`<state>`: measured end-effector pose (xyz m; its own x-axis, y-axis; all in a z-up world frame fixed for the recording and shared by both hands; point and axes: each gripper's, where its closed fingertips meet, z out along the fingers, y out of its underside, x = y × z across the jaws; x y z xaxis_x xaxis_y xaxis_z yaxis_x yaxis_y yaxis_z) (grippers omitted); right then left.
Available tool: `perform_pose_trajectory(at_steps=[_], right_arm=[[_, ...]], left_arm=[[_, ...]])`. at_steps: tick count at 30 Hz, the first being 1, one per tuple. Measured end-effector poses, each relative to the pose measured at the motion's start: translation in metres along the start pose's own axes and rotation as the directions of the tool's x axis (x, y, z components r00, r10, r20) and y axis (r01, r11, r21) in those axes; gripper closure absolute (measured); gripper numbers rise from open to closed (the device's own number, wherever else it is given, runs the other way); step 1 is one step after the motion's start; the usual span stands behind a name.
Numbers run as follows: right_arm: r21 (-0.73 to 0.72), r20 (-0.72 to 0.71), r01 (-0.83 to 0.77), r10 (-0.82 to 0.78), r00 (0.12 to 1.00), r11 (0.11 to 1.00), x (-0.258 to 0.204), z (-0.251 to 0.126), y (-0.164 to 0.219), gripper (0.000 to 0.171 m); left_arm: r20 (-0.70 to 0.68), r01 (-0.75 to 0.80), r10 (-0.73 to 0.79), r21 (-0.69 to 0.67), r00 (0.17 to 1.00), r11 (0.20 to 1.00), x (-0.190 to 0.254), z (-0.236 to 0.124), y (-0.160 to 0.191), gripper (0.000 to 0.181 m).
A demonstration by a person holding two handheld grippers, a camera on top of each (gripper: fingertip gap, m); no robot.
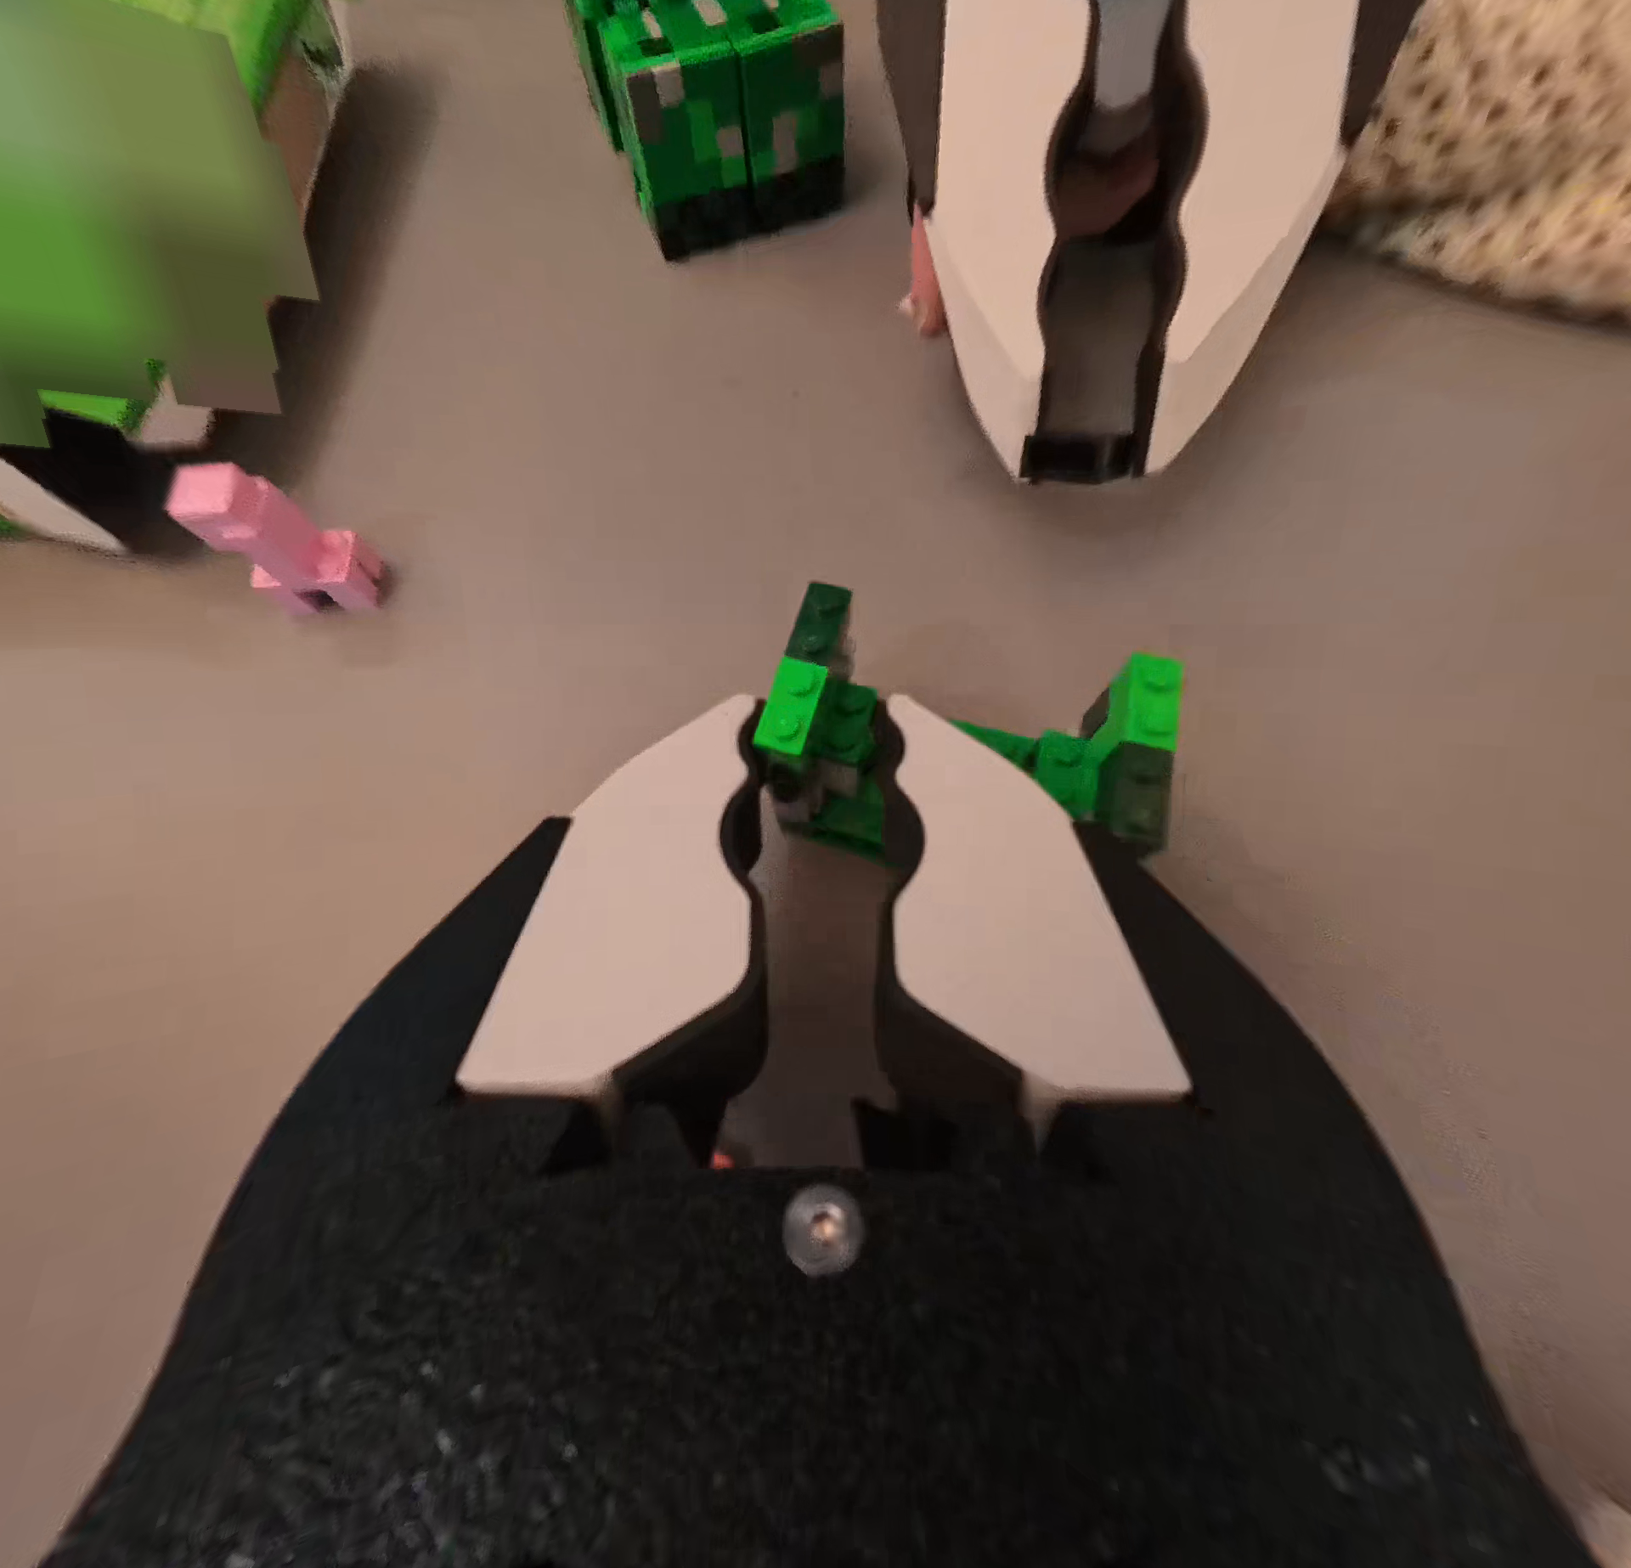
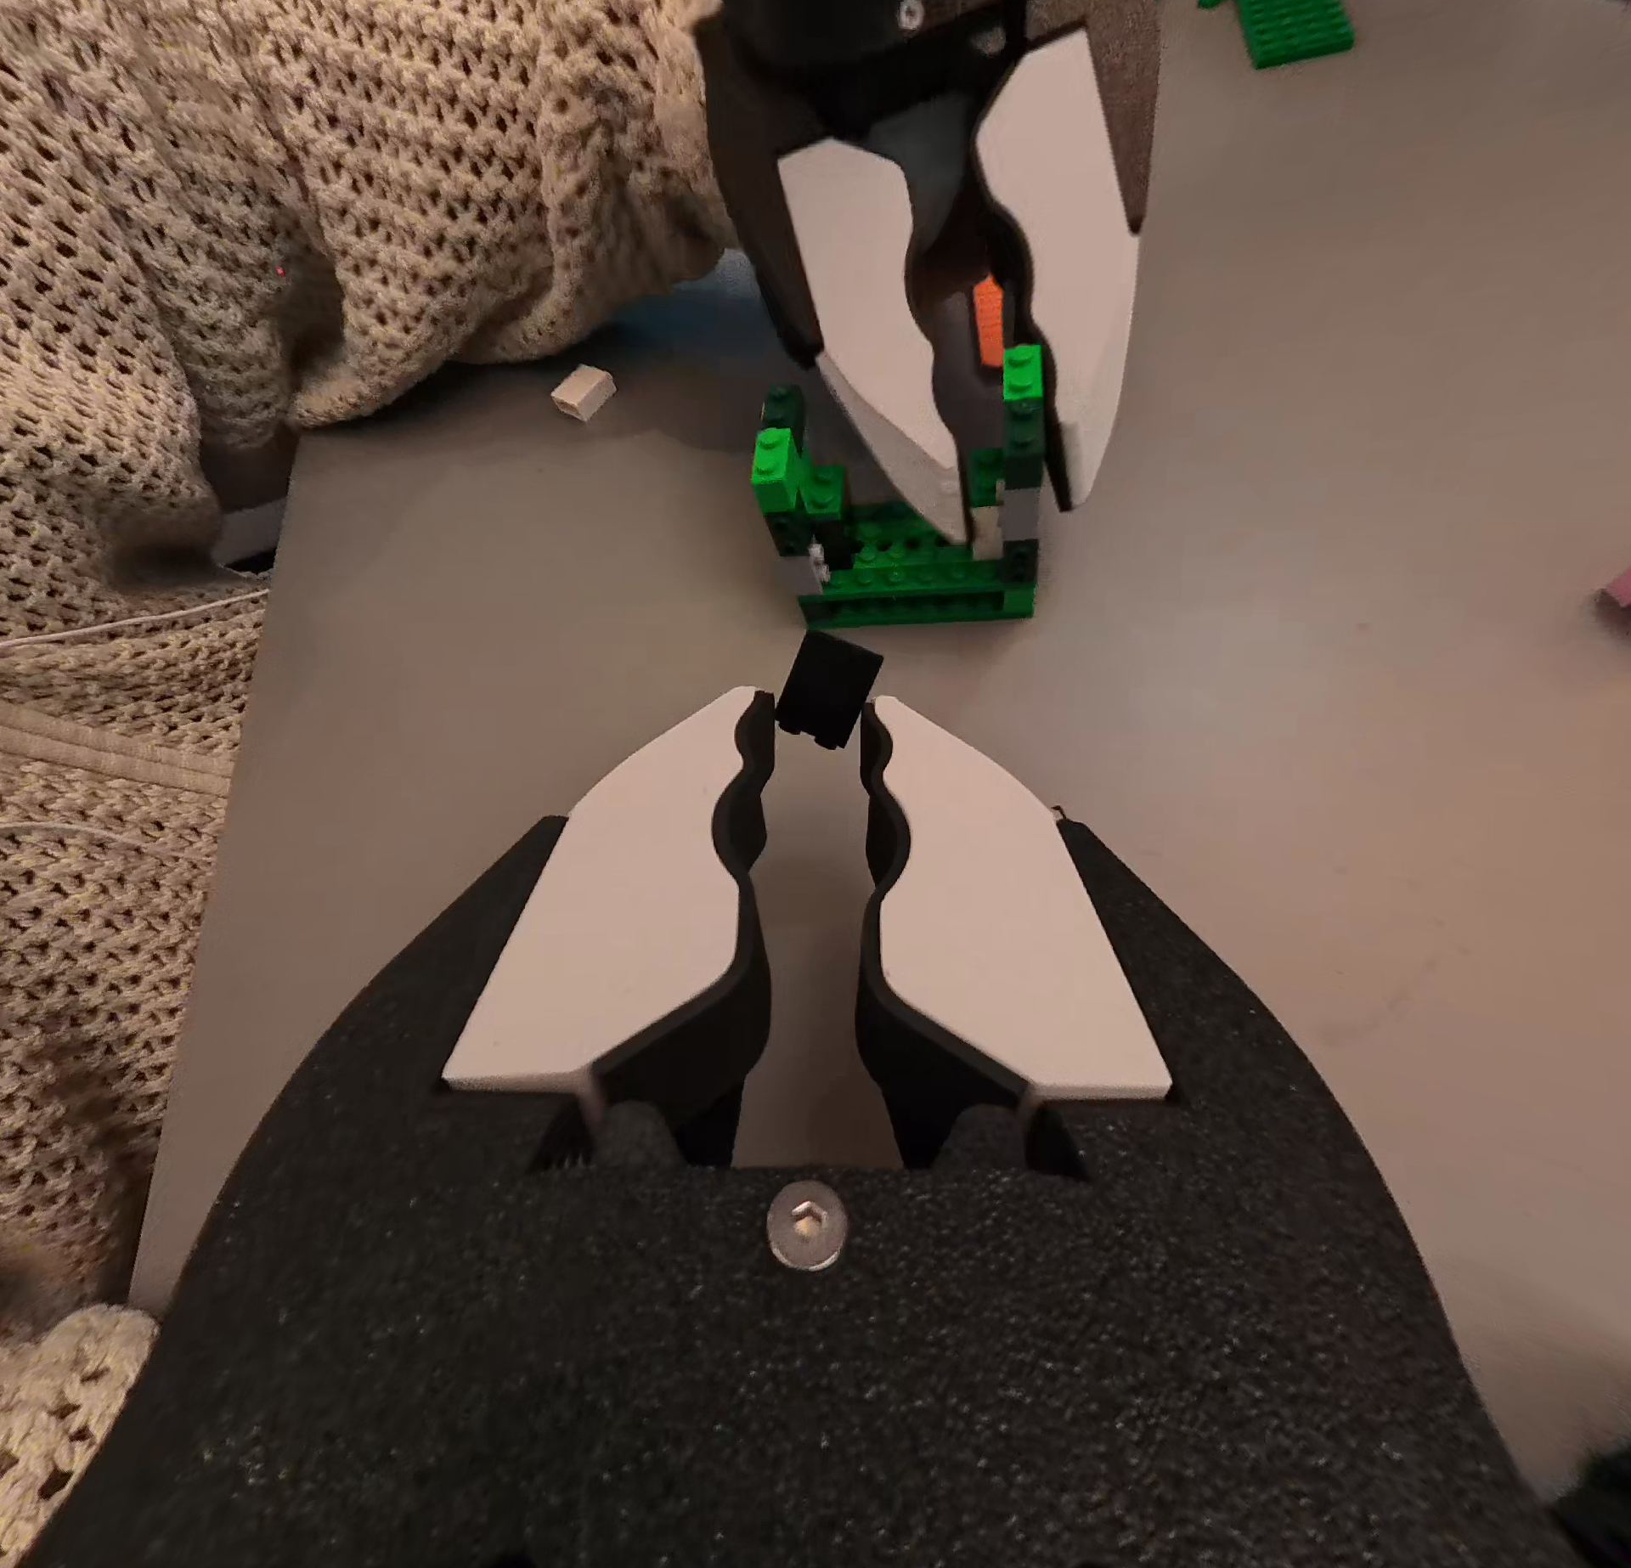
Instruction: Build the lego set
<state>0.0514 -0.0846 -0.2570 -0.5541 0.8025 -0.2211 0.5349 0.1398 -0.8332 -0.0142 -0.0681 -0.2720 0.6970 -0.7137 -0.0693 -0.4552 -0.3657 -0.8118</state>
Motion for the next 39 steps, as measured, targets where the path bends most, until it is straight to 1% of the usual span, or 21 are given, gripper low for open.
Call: perform_pose_trajectory(at_steps=[2,3,5,6,7,9,10,11,12,13,16,21,24,25,30,33,35,36,37,38,39], right_arm=[[0.005,-0.003,0.002,-0.002,1.000,1.000,0.000,-0.001,-0.001,0.153],[0.010,-0.003,0.000,0.000,1.000,1.000,0.000,-0.002,-0.002,0.153],[0.023,-0.006,-0.004,0.004,1.000,1.000,0.001,-0.004,-0.003,0.153],[0.027,-0.007,-0.006,0.006,1.000,1.000,0.001,-0.004,-0.004,0.153],[0.028,-0.006,-0.006,0.007,1.000,1.000,0.001,-0.005,-0.004,0.153],[0.025,-0.007,-0.002,0.002,1.000,1.000,0.001,-0.004,-0.004,0.153],[0.019,-0.008,0.002,-0.002,1.000,1.000,0.001,-0.003,-0.003,0.153],[0.013,-0.010,0.005,-0.005,1.000,1.000,0.001,-0.002,-0.003,0.153],[0.007,-0.014,0.009,-0.009,1.000,1.000,0.001,-0.001,-0.002,0.153],[0.002,-0.016,0.013,-0.013,1.000,1.000,0.001,0.000,-0.001,0.153],[0.001,-0.025,0.025,-0.024,0.999,1.000,0.003,0.002,0.000,0.153],[-0.028,-0.038,0.044,-0.045,0.998,0.999,0.004,0.006,0.005,0.153],[-0.057,-0.049,0.064,-0.067,0.997,0.996,0.005,0.010,0.008,0.153],[-0.068,-0.047,0.067,-0.070,0.996,0.995,0.004,0.012,0.009,0.153],[-0.116,-0.085,0.097,-0.108,0.991,0.988,0.003,0.017,0.011,0.153],[-0.123,-0.076,0.095,-0.105,0.992,0.988,0.000,0.022,0.011,0.153],[-0.138,-0.067,0.097,-0.107,0.992,0.986,-0.002,0.024,0.013,0.153],[-0.145,-0.064,0.100,-0.111,0.992,0.984,-0.003,0.025,0.014,0.153],[-0.150,-0.056,0.106,-0.115,0.992,0.983,-0.006,0.026,0.013,0.153],[-0.152,-0.045,0.116,-0.124,0.991,0.982,-0.010,0.027,0.011,0.153],[-0.152,-0.034,0.133,-0.140,0.990,0.979,-0.016,0.027,0.008,0.153]], left_arm=[[0.162,-0.194,0.184,0.046,0.969,0.980,-0.008,-0.006,-0.015,0.163],[0.284,-0.296,0.269,0.056,0.920,0.954,-0.016,-0.013,-0.026,0.164],[0.501,-0.469,0.418,-0.026,0.758,0.883,-0.029,-0.030,-0.041,0.164],[0.565,-0.530,0.490,-0.106,0.664,0.842,-0.032,-0.036,-0.043,0.164],[0.595,-0.575,0.564,-0.199,0.573,0.794,-0.034,-0.039,-0.042,0.164],[0.590,-0.625,0.693,-0.369,0.413,0.687,-0.033,-0.039,-0.036,0.164],[0.582,-0.631,0.732,-0.430,0.353,0.646,-0.032,-0.039,-0.034,0.164],[0.576,-0.630,0.753,-0.464,0.319,0.622,-0.031,-0.037,-0.032,0.164],[0.566,-0.628,0.762,-0.477,0.315,0.615,-0.029,-0.035,-0.030,0.159],[0.557,-0.623,0.761,-0.476,0.334,0.621,-0.026,-0.032,-0.027,0.152],[0.547,-0.607,0.748,-0.466,0.375,0.644,-0.020,-0.031,-0.024,0.141],[0.564,-0.567,0.711,-0.450,0.419,0.690,-0.009,-0.045,-0.020,0.133],[0.571,-0.547,0.678,-0.418,0.463,0.726,0.000,-0.050,-0.013,0.134],[0.558,-0.542,0.678,-0.419,0.479,0.728,0.004,-0.048,-0.011,0.135],[0.497,-0.497,0.673,-0.455,0.548,0.739,0.016,-0.042,-0.007,0.125],[0.404,-0.535,0.685,-0.430,0.606,0.727,0.033,-0.038,-0.004,0.101],[0.345,-0.557,0.687,-0.409,0.639,0.723,0.044,-0.041,0.002,0.079],[0.349,-0.549,0.681,-0.409,0.643,0.729,0.046,-0.046,0.003,0.076],[0.364,-0.549,0.670,-0.388,0.646,0.740,0.049,-0.051,0.001,0.076],[0.386,-0.559,0.655,-0.342,0.649,0.756,0.056,-0.055,-0.005,0.082],[0.407,-0.573,0.636,-0.280,0.656,0.770,0.066,-0.057,-0.012,0.096]])
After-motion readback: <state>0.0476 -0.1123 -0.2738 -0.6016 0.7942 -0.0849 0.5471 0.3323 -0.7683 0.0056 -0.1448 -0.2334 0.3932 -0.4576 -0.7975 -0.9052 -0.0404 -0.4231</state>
